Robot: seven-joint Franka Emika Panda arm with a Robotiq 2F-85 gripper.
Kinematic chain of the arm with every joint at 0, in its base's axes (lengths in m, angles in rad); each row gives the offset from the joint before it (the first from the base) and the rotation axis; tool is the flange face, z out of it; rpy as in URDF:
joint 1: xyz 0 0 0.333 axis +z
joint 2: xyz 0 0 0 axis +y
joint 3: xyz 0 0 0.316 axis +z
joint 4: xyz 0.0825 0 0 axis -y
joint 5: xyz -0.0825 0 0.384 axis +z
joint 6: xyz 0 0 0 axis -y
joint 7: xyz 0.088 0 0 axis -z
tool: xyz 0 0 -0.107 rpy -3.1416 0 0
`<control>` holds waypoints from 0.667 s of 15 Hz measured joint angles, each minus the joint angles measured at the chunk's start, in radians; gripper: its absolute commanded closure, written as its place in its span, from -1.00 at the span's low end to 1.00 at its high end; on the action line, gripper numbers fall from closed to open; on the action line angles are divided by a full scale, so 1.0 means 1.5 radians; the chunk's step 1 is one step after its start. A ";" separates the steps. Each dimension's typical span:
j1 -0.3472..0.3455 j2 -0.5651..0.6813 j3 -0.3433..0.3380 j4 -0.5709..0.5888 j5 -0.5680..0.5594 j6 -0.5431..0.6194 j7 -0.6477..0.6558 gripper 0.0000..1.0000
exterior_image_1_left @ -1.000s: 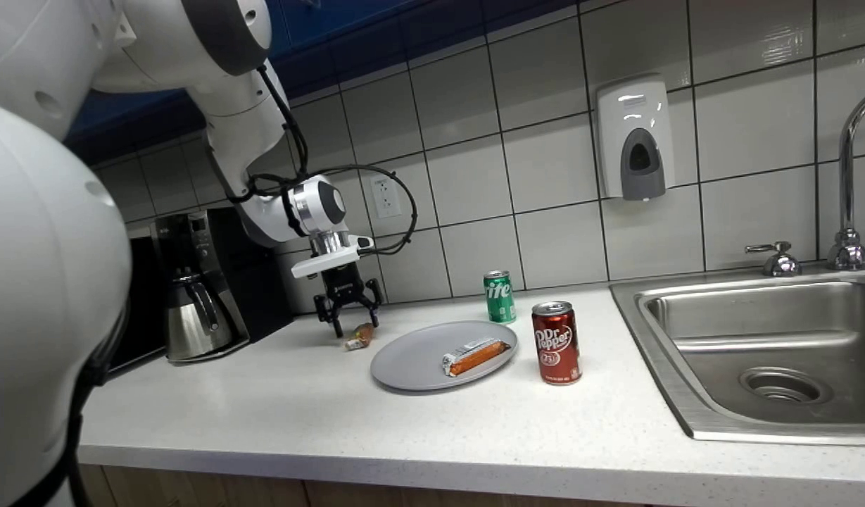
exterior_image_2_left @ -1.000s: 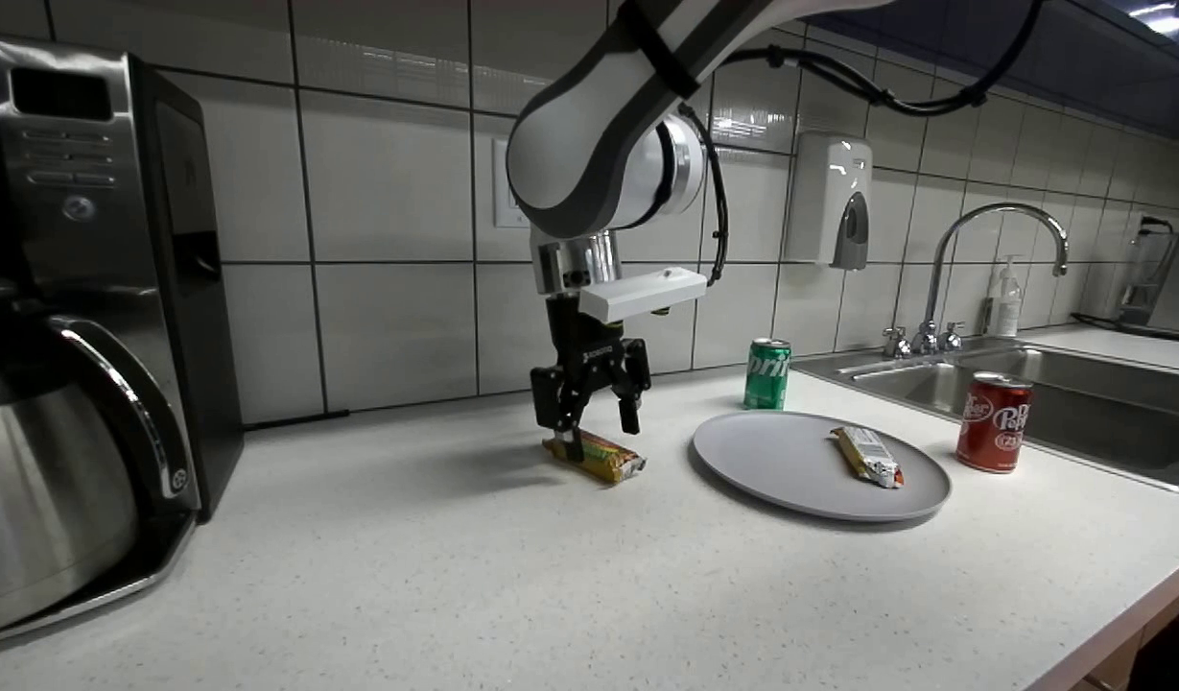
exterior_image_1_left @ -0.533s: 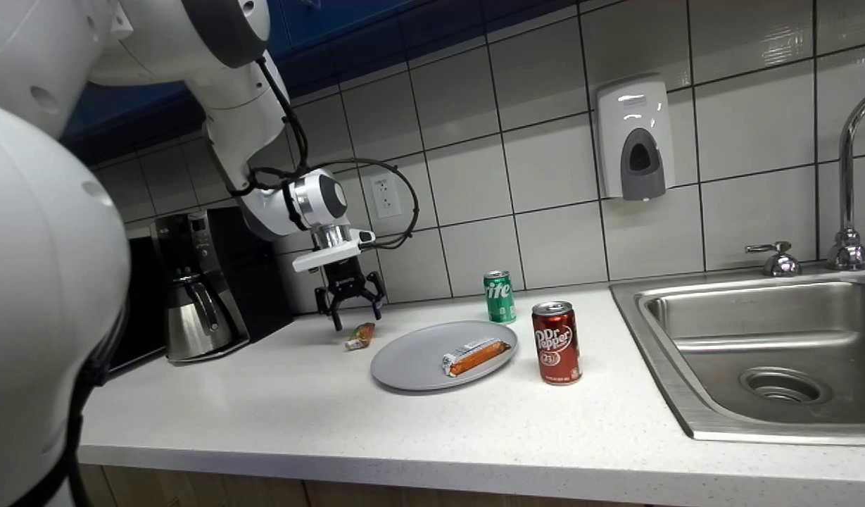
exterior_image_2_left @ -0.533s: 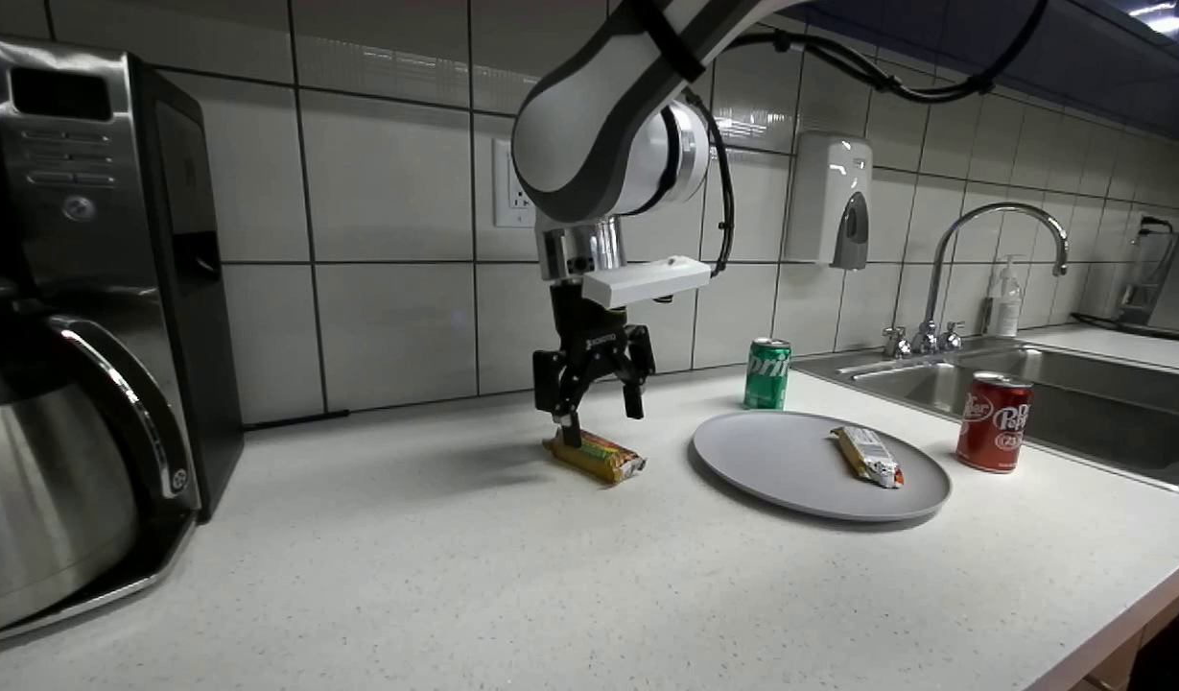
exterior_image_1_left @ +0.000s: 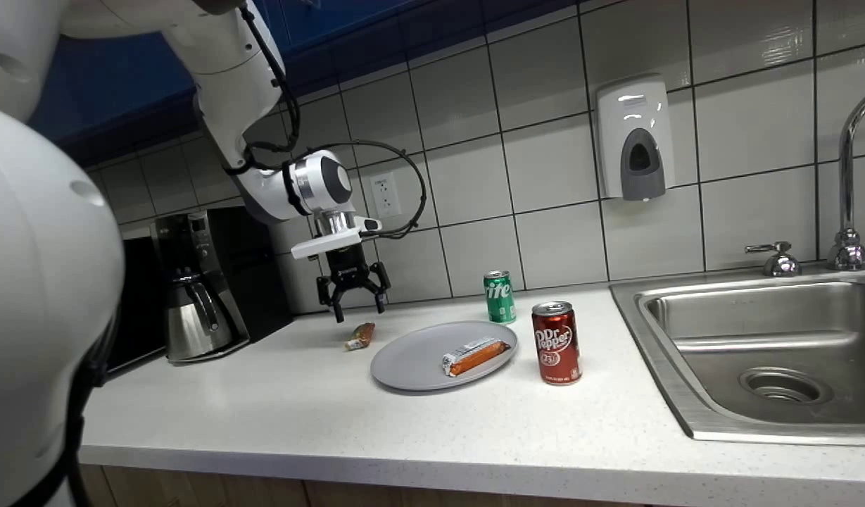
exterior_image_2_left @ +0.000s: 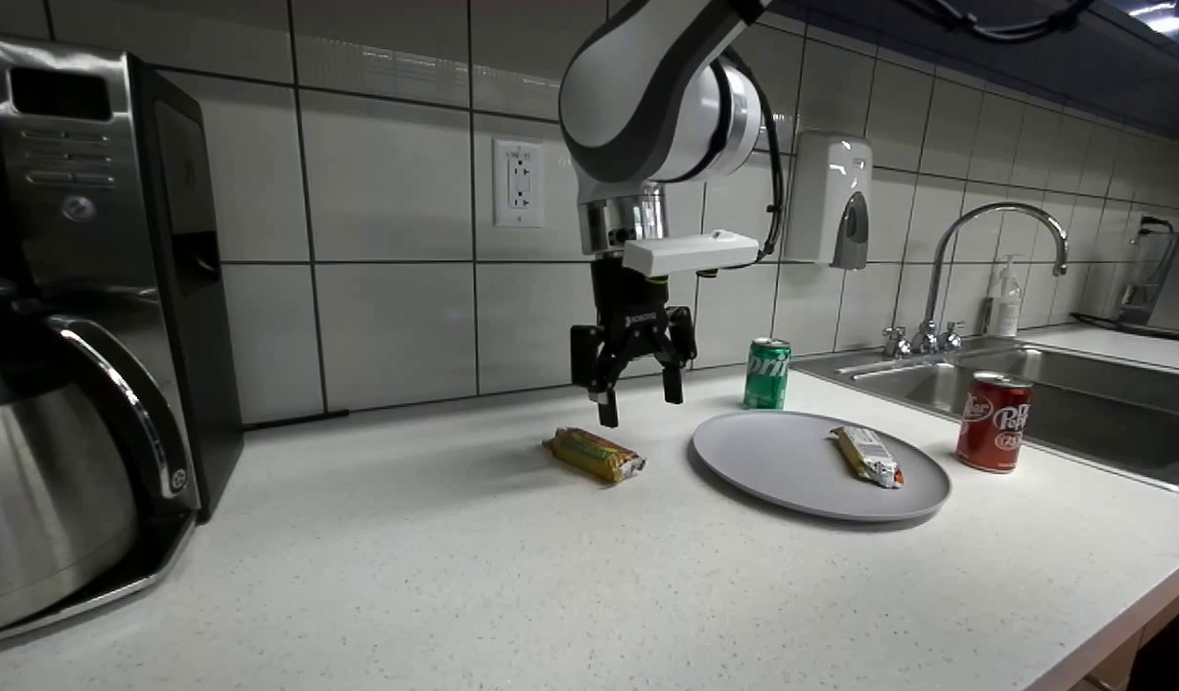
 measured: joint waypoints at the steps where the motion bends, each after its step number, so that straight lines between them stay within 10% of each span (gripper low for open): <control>1: -0.004 -0.016 0.000 -0.020 0.004 0.003 0.003 -1.00; 10: -0.050 -0.141 -0.011 -0.197 0.056 0.050 0.019 -1.00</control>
